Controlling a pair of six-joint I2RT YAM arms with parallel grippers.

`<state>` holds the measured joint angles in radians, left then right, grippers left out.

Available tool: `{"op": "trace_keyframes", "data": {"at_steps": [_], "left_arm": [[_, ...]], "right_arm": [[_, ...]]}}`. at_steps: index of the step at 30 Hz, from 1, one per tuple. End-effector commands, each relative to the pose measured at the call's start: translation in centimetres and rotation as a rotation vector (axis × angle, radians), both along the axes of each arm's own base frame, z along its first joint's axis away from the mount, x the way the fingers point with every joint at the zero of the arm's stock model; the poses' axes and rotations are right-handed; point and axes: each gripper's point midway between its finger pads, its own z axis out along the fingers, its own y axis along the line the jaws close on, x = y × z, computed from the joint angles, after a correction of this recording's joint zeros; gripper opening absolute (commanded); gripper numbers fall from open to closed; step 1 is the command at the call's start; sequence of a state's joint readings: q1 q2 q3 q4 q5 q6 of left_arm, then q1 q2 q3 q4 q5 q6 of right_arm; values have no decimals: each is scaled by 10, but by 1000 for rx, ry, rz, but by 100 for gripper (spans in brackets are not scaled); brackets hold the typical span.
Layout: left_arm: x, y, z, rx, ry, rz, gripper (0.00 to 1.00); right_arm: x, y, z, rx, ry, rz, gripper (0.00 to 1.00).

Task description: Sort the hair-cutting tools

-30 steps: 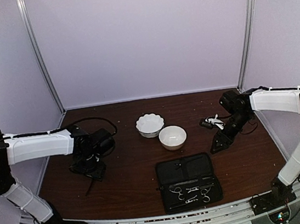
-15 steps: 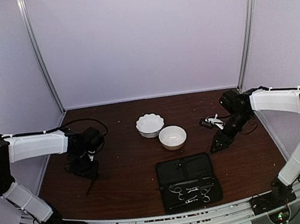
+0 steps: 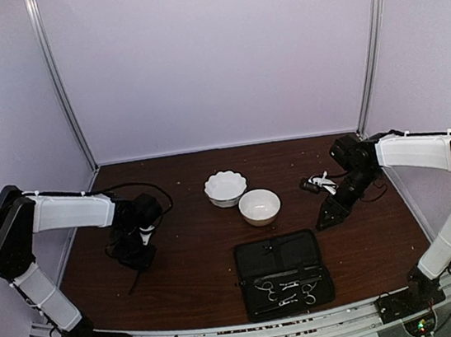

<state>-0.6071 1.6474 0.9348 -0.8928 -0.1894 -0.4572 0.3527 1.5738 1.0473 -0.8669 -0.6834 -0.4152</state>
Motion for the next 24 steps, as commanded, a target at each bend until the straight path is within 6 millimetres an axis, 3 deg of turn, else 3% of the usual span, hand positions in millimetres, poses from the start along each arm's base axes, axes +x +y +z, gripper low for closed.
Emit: {"op": "trace_keyframes", "data": {"at_steps": [1,11,17,21,24], "left_arm": [[11,-9,-1,-23,0,-25,22],[12,-9,-6,-2,29,-29,12],[15,-11,18,21,2,-43,7],[23,-37,52,-11,-54,-97,3],[27,-79,79,-97,-106,-199,3]], "right_arm": [[2,-1,0,2,-7,-1,43],[1,-1,-1,1,-4,1,43],[1,-2,-1,-1,-2,2,43],[2,-2,-1,-2,-3,4,43],[2,-2,-1,-2,-3,4,43]]}}
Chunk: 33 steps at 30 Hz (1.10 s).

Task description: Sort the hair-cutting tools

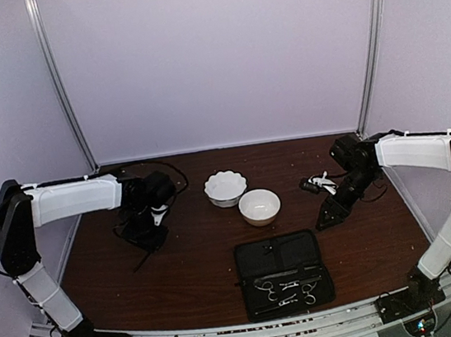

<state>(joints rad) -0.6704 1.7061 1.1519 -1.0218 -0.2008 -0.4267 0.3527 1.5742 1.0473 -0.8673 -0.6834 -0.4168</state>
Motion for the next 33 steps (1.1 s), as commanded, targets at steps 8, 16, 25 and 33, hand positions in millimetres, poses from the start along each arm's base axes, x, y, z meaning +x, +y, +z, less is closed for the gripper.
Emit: {"op": "trace_keyframes", "data": {"at_steps": [8,16,25,33], "left_arm": [[-18,-202,105,-371,-195,-538,0],[-47,-322,123,-568,-266,-814,0],[-76,-404,128,-845,-348,-974,0],[-82,-442,117,-1005,-349,-1008,0]], "right_arm": [[2,-2,-1,-5,-8,5,43],[0,0,2,8,7,9,43],[11,-16,10,34,5,-61,44],[24,-37,9,34,11,-154,45]]}}
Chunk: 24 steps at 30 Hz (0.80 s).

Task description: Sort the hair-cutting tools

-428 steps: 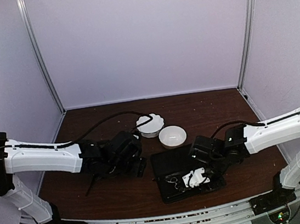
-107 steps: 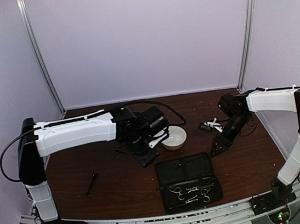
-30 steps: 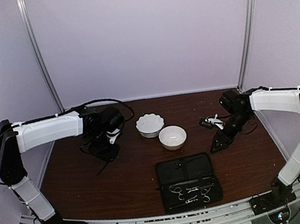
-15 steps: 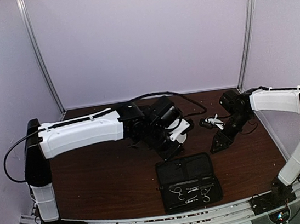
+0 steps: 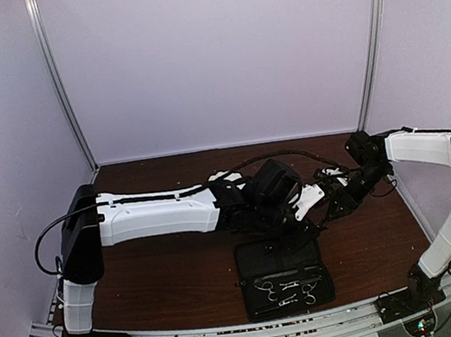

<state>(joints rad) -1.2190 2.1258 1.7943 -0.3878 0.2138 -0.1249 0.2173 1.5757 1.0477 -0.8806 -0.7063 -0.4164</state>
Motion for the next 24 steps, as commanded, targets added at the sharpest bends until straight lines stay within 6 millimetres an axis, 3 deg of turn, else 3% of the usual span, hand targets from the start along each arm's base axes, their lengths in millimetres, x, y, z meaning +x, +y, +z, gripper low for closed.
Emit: {"op": "trace_keyframes", "data": {"at_steps": [1,8,16,24], "left_arm": [[2,-32,13,-146,0,-48,0],[5,-37,-11,-118,8,-39,0],[6,-24,-41,-16,-32,-56,0],[11,-17,-55,47,-67,-49,0]], "right_arm": [[4,-4,7,14,-12,-25,45],[3,-4,7,18,-7,-20,45],[1,-2,4,28,15,-13,45],[1,-2,3,25,19,-12,46]]}}
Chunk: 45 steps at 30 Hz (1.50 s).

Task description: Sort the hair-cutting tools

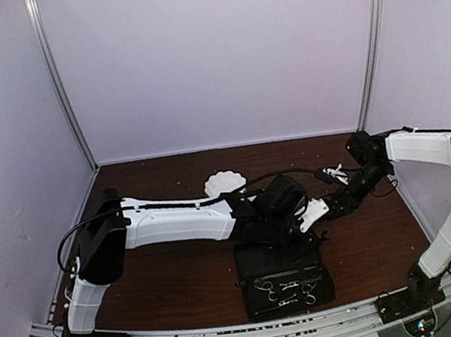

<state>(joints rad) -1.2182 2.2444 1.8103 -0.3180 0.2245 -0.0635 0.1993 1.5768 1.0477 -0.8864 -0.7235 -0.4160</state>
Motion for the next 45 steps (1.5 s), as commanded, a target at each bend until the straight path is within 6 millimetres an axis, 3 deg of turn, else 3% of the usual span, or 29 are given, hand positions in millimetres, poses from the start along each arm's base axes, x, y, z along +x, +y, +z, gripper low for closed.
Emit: {"op": "trace_keyframes", "data": {"at_steps": [1,16,30,38,45], "left_arm": [[7,-1,-7,18,-37,-3,0],[7,20,-39,131,-38,10,0],[30,35,-44,202,-107,47,0],[27,46,-55,245,-84,46,0],[41,43,-55,279,-114,99,0]], "right_arm": [[0,1,1,10,9,3,46],[0,0,-1,6,17,2,46],[0,0,-1,6,15,4,46],[0,0,-2,5,19,4,47],[0,0,-3,4,24,4,47]]}}
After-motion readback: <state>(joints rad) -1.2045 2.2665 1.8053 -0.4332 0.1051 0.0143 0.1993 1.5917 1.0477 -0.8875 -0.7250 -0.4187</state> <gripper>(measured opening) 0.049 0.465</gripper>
